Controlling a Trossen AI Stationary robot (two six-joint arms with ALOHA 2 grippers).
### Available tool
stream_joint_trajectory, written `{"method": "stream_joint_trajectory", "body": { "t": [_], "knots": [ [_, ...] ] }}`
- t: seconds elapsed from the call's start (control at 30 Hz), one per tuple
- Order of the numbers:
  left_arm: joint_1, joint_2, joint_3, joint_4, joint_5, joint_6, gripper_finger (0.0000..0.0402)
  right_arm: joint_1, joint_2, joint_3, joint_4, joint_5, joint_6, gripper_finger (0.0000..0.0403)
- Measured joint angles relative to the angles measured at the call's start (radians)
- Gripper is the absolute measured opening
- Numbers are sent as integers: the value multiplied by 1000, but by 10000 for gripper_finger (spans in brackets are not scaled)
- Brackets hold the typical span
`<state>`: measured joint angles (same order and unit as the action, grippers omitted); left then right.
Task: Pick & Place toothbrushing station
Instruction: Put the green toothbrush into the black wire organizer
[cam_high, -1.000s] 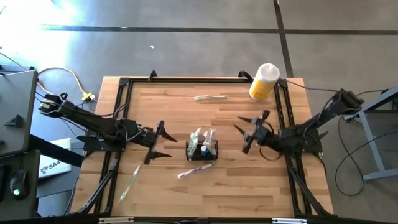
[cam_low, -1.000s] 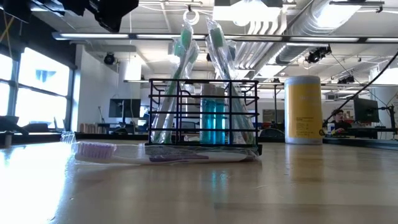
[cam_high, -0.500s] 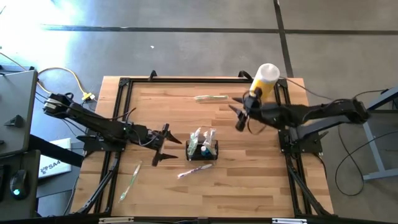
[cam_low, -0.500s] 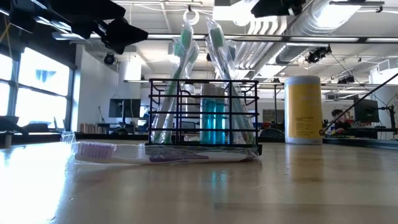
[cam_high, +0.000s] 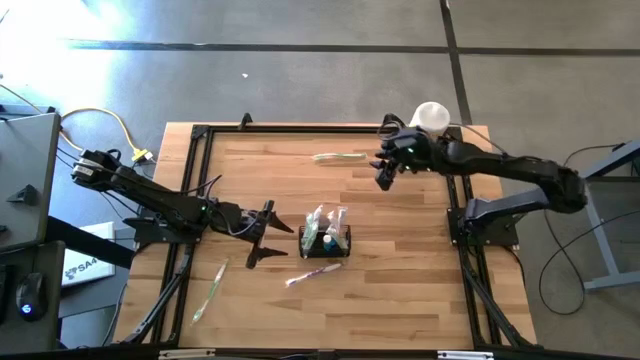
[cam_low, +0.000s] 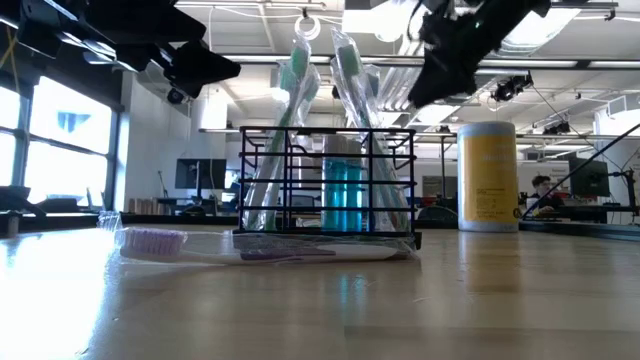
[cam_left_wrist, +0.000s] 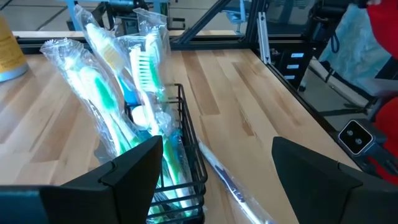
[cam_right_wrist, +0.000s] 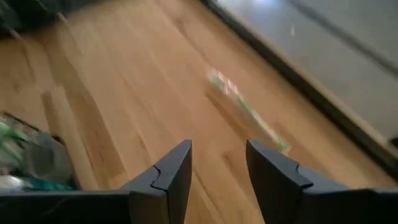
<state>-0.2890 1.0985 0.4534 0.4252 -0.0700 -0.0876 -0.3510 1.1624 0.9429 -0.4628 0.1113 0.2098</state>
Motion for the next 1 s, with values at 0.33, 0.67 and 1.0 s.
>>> {"method": "stream_joint_trajectory", "body": {
  "t": [0.33, 0.67, 1.0],
  "knots": [
    [0, 0, 0, 0, 0, -58, 297, -196, 261, 0, 18, -139, -72, 144],
    [0, 0, 0, 0, 0, -75, 297, -260, 463, -1, 168, -184, -211, 144],
    [0, 0, 0, -3, -1, -101, 297, -258, 562, -1, 367, -190, -340, 144]
  ]
}}
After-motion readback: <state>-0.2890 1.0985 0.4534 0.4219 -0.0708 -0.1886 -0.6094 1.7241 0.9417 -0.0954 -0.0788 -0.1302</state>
